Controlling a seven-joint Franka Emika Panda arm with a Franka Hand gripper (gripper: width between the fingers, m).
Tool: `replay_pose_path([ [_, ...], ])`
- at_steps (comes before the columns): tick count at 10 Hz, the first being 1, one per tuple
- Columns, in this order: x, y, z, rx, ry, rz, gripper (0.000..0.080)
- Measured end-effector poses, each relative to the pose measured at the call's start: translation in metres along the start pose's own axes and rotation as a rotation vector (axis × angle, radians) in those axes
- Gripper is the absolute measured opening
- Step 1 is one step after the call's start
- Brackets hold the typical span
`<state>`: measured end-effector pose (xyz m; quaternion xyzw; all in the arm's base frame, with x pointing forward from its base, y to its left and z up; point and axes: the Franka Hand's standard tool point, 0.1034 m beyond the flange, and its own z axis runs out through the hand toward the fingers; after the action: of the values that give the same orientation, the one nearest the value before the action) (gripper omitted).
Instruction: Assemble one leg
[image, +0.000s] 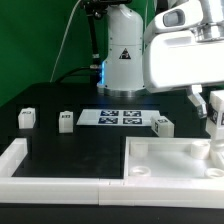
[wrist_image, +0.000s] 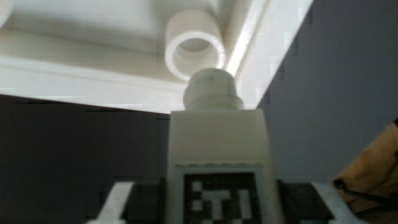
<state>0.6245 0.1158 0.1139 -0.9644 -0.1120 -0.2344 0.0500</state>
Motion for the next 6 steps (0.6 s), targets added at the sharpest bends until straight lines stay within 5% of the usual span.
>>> replay_pose_path([
  [6, -0.0011, 0.0056, 0.0049, -0.014, 0.034, 0.001, 0.0290],
])
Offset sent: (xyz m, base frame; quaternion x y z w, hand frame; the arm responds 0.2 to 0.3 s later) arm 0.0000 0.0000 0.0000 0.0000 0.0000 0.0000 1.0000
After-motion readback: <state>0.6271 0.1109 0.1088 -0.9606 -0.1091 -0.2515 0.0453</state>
